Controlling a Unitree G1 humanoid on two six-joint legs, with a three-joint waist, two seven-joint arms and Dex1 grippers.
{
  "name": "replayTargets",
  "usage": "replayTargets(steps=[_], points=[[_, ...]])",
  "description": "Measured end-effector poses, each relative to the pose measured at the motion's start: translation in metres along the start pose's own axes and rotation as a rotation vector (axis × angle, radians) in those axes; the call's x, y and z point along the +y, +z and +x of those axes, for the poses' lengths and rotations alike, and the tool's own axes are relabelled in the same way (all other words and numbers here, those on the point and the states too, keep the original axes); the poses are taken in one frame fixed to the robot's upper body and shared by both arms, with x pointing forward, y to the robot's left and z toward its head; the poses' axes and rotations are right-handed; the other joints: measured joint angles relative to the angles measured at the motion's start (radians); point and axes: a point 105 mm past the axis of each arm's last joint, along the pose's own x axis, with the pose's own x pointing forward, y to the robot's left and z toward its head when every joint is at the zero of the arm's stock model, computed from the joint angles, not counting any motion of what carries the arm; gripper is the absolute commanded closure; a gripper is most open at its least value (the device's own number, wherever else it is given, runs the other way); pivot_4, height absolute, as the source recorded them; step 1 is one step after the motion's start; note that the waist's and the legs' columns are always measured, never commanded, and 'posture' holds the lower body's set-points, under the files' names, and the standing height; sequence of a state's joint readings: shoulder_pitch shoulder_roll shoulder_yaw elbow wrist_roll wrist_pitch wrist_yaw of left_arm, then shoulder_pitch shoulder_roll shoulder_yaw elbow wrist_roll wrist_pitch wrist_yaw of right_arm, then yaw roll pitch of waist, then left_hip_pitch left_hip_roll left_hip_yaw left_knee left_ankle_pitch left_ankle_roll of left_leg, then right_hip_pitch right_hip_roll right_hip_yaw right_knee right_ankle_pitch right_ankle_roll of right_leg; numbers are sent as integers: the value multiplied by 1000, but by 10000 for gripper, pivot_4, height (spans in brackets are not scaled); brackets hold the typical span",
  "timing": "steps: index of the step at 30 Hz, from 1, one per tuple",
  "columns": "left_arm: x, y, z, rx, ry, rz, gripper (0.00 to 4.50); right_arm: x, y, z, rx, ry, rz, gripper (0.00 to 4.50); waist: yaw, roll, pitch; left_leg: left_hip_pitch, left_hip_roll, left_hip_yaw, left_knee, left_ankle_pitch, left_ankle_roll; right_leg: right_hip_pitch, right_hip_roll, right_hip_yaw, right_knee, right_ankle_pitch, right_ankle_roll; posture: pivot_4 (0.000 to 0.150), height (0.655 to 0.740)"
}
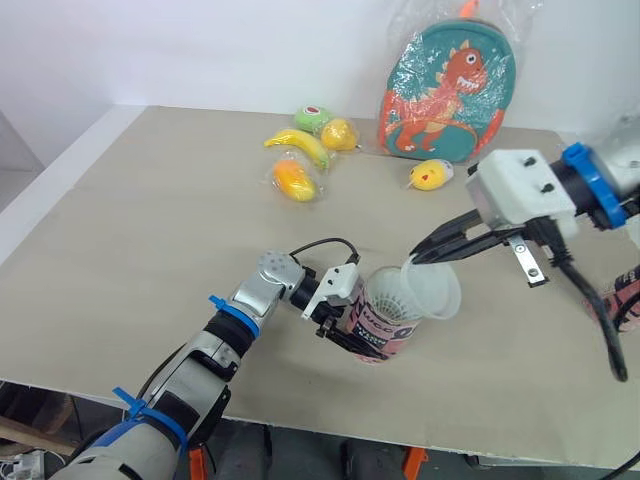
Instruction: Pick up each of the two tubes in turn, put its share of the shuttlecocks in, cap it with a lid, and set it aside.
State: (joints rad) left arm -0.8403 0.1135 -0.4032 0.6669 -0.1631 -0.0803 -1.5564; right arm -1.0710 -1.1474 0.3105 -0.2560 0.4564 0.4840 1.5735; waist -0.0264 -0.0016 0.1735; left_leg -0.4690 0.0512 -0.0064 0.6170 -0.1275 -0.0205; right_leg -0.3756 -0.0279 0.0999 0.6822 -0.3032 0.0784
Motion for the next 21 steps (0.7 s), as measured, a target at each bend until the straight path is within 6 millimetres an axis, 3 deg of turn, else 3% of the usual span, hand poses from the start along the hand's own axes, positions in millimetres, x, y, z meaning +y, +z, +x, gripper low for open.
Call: replayTargets(steps=[10, 21], points=[[0, 0, 0, -2, 2, -13, 17893, -7, 10, 23, 9, 90, -124, 44179, 0, 0, 0, 0, 1, -1, 0, 0, 0, 0, 1, 0, 0, 0, -1, 1500, 7302], [1, 0, 0, -4, 5, -16, 17893, -9, 21, 30, 5, 118, -190, 44179, 0, 0, 0, 0, 2, -1, 0, 0, 0, 0, 2, 0, 1, 0, -1, 1500, 7302]])
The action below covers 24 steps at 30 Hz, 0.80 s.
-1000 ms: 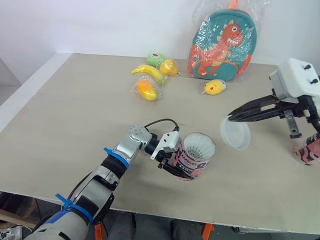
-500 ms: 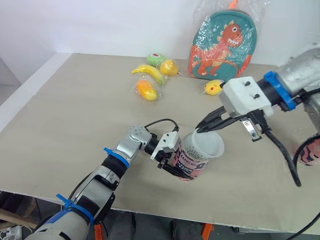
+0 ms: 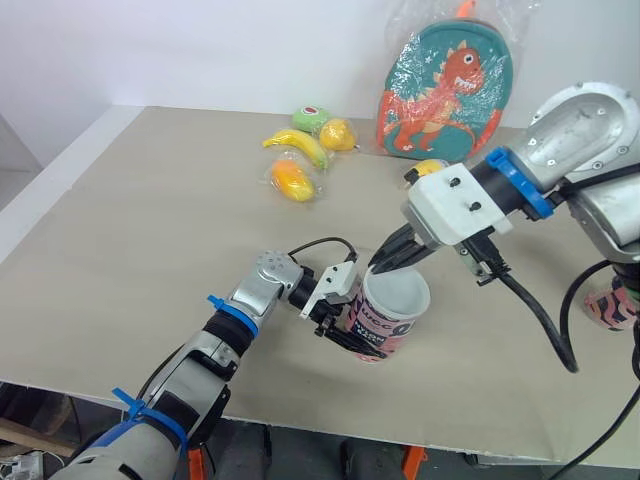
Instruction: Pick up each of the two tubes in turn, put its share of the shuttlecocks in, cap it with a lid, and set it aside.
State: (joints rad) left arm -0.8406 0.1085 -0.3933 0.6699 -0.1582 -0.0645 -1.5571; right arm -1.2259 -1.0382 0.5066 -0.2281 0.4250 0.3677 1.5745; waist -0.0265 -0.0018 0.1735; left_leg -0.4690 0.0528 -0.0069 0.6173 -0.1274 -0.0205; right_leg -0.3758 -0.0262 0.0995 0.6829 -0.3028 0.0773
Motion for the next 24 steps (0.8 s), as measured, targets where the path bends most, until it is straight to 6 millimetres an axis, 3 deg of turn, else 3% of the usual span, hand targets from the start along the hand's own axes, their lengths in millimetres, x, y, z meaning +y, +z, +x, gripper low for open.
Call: replayTargets(steps=[11, 24], points=[[1, -1, -1, -2, 5, -2, 17893, 3, -6, 2, 40, 25, -15, 44179, 0, 0, 0, 0, 0, 0, 0, 0, 0, 0, 0, 0, 0, 0, 0, 1500, 7302], [2, -1, -3, -3, 13, -7, 17893, -13, -11, -6, 78, -12, -52, 44179, -1, 0, 0, 0, 0, 0, 0, 0, 0, 0, 0, 0, 0, 1, 0, 1500, 7302]])
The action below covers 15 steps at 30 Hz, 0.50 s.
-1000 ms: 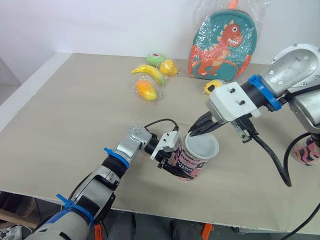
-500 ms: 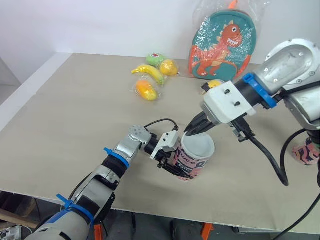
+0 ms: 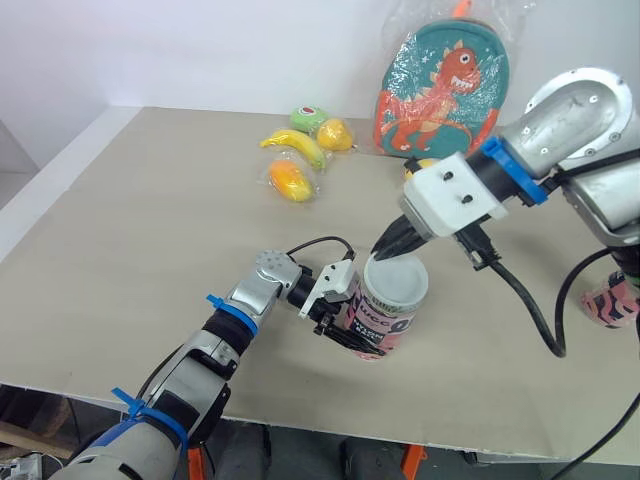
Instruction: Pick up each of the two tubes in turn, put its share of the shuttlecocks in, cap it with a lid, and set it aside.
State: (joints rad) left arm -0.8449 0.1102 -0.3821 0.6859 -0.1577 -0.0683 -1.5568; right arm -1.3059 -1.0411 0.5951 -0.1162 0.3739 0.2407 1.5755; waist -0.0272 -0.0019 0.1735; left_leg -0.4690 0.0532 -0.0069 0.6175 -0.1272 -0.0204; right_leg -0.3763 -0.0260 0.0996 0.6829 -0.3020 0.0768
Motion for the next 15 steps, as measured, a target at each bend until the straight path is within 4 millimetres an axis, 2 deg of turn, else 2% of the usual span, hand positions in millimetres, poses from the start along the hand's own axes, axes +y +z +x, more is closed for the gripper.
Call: replayTargets(steps=[9, 15], points=[[0, 0, 0, 0, 1, 0, 17893, 4, -3, 3, 5, 29, 3, 44179, 0, 0, 0, 0, 0, 0, 0, 0, 0, 0, 0, 0, 0, 0, 0, 1500, 7302], [0, 0, 0, -1, 3, -2, 17893, 11, 3, 3, 6, 50, -21, 44179, 0, 0, 0, 0, 0, 0, 0, 0, 0, 0, 0, 0, 0, 0, 0, 1500, 7302]])
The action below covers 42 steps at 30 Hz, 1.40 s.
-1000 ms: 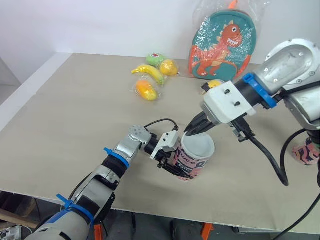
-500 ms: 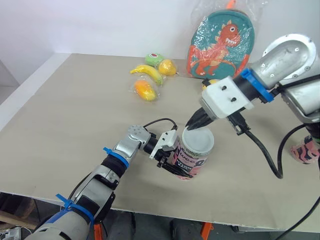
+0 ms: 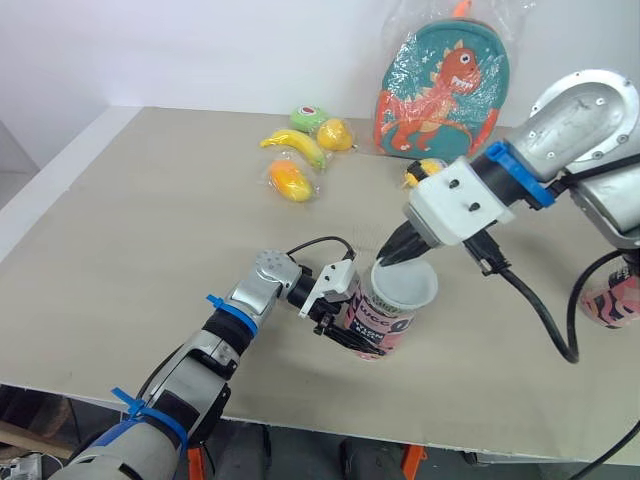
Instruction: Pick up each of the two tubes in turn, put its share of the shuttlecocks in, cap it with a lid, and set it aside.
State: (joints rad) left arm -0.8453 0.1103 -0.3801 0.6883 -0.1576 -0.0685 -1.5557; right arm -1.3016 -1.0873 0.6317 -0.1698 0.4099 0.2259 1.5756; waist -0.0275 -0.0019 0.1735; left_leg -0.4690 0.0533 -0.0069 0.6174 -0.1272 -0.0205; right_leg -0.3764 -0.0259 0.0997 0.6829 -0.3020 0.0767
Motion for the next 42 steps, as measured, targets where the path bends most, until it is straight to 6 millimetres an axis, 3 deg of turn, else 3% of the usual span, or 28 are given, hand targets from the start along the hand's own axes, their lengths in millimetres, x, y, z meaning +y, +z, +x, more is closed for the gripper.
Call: replayTargets(steps=[24, 32, 42], points=[[0, 0, -1, -1, 3, -5, 17893, -9, 0, 4, -7, -11, -19, 44179, 0, 0, 0, 0, 0, 0, 0, 0, 0, 0, 0, 0, 0, 0, 0, 1500, 7302], [-1, 1, 2, 11, -8, 11, 17893, 9, 3, 4, 16, 39, -30, 44179, 0, 0, 0, 0, 0, 0, 0, 0, 0, 0, 0, 0, 0, 0, 0, 1500, 7302], [-1, 0, 2, 13, -8, 11, 17893, 10, 4, 5, 13, 43, -32, 44179, 0, -1, -1, 0, 0, 0, 0, 0, 0, 0, 0, 0, 0, 0, 0, 1500, 7302]])
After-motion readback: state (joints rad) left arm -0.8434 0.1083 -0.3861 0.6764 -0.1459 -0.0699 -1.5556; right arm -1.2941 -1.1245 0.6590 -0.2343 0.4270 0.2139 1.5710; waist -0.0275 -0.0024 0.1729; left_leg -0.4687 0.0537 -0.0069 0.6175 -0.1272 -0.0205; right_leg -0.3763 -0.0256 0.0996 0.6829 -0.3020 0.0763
